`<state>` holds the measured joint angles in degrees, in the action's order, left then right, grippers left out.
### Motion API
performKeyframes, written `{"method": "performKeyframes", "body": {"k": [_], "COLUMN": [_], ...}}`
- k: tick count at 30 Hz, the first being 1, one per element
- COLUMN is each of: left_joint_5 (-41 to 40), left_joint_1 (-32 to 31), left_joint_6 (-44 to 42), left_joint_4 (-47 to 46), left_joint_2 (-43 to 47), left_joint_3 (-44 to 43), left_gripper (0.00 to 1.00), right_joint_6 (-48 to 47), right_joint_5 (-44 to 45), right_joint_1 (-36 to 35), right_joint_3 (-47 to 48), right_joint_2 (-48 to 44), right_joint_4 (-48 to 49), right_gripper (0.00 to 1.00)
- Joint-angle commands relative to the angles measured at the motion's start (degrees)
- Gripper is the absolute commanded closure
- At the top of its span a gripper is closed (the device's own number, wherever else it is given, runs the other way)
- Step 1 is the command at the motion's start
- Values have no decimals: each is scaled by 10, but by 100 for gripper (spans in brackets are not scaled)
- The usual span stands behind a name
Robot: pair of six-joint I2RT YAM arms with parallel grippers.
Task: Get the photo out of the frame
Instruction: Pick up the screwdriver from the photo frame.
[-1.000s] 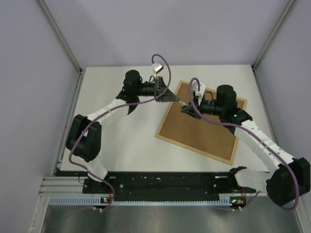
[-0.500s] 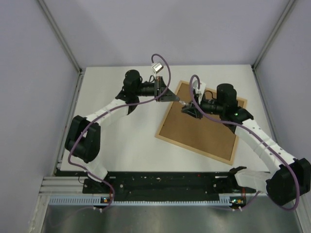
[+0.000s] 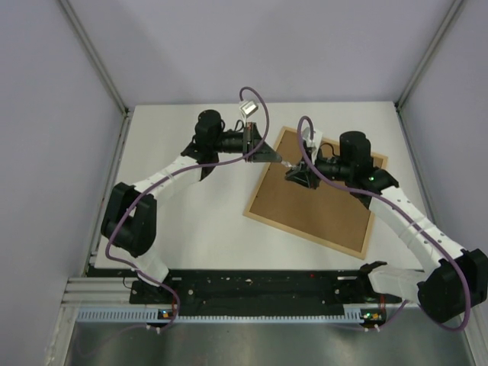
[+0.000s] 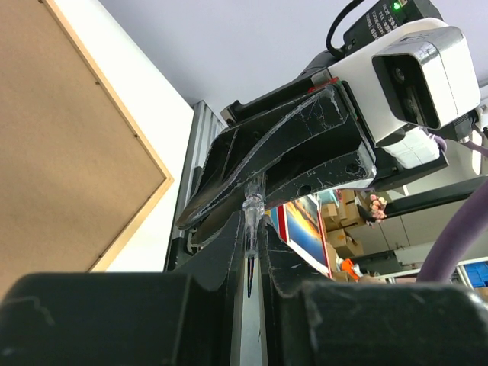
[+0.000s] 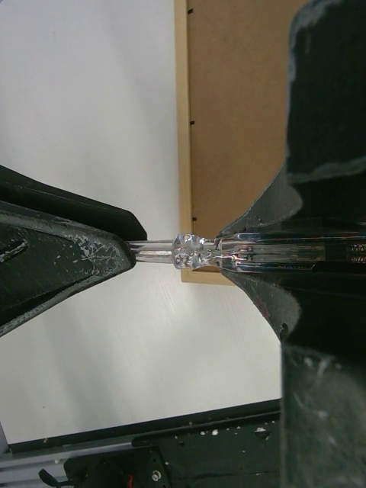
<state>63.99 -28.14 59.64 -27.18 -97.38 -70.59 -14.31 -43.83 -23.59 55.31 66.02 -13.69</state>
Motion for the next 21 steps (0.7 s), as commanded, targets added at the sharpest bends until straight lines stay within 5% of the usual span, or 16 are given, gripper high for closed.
{"method": "performKeyframes", "body": {"k": [1, 7, 8, 11, 13, 16, 21], "left_joint_5": [-40, -42, -44, -61, -76, -104, -183], "left_joint_1": [2, 5, 6, 19, 47, 98, 143], "left_joint_6": [-37, -48, -57, -110, -147, -202, -322], "left_joint_4": [25, 35, 48, 105, 149, 222, 363], "left_joint_2": [-3, -6, -6, -8, -7, -10, -31], "left_joint_3": [9, 10, 8, -2, -12, -37, -82], "left_gripper": [100, 100, 95, 46, 28, 14, 9], "right_joint_6": [4, 12, 16, -4, -38, -85, -118], "right_joint_5": [-97, -109, -105, -60, -23, 33, 87], "right_joint_1": [-15, -11, -9, -10, -9, -9, -9], "right_joint_3": [60, 67, 71, 80, 84, 99, 130], "right_joint_2": [-34, -34, -31, -22, -12, 16, 87], "right_joint_4": [59, 58, 53, 10, -43, -144, -246], "right_gripper": [88, 100, 100, 100, 100, 100, 100]}}
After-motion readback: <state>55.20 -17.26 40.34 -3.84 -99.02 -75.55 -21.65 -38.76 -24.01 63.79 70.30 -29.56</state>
